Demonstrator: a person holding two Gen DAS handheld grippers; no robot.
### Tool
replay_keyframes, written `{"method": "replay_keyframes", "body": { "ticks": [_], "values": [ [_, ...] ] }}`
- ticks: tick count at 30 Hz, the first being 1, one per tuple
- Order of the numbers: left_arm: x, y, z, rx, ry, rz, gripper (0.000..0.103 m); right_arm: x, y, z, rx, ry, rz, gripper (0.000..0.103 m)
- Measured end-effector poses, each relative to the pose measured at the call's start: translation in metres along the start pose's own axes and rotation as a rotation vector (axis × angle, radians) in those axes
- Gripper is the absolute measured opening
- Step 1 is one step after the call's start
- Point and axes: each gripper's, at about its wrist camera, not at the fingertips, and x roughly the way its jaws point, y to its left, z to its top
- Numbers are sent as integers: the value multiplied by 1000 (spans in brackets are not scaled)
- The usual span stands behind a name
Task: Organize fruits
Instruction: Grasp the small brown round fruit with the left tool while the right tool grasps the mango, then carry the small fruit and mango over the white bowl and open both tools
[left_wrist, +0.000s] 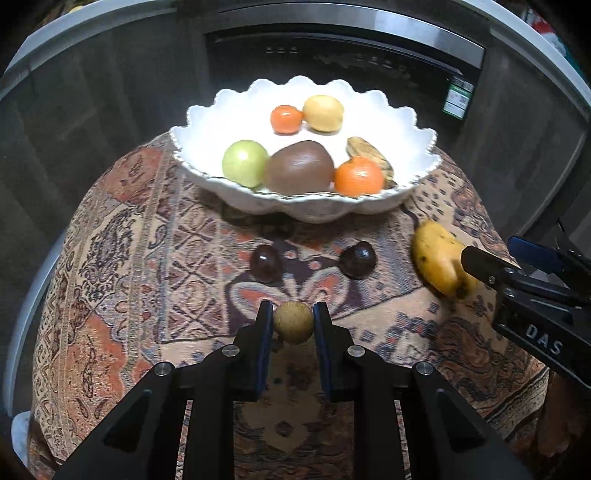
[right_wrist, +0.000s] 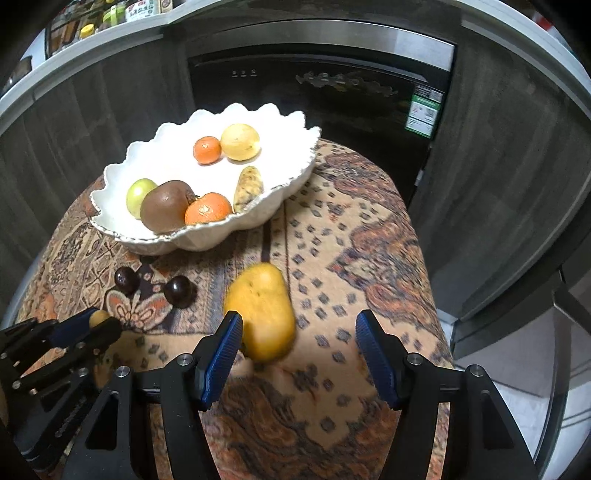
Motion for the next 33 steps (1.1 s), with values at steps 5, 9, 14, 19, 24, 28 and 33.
{"method": "replay_keyframes", "body": {
  "ticks": [5,9,14,19,24,28,33],
  "values": [
    [4,11,0,-25,6,4,22,16,11,5,-18,29,-1,65],
    [6,18,0,-36,8,11,22,26,18,5,-26,46,10,65],
    [11,26,-1,-55,20,13,22,38,26,5,-37,74,21,64],
    [12,29,-1,-64,25,15,22,45,27,5,-44,86,5,53],
    [9,27,-1,-61,18,14,22,44,26,5,-36,90,9,52],
    [3,25,2,-59,6,16,22,36,25,4,-27,85,12,52],
    [-9,22,7,-56,-9,11,22,17,23,8,-16,61,20,52]
  ]
}}
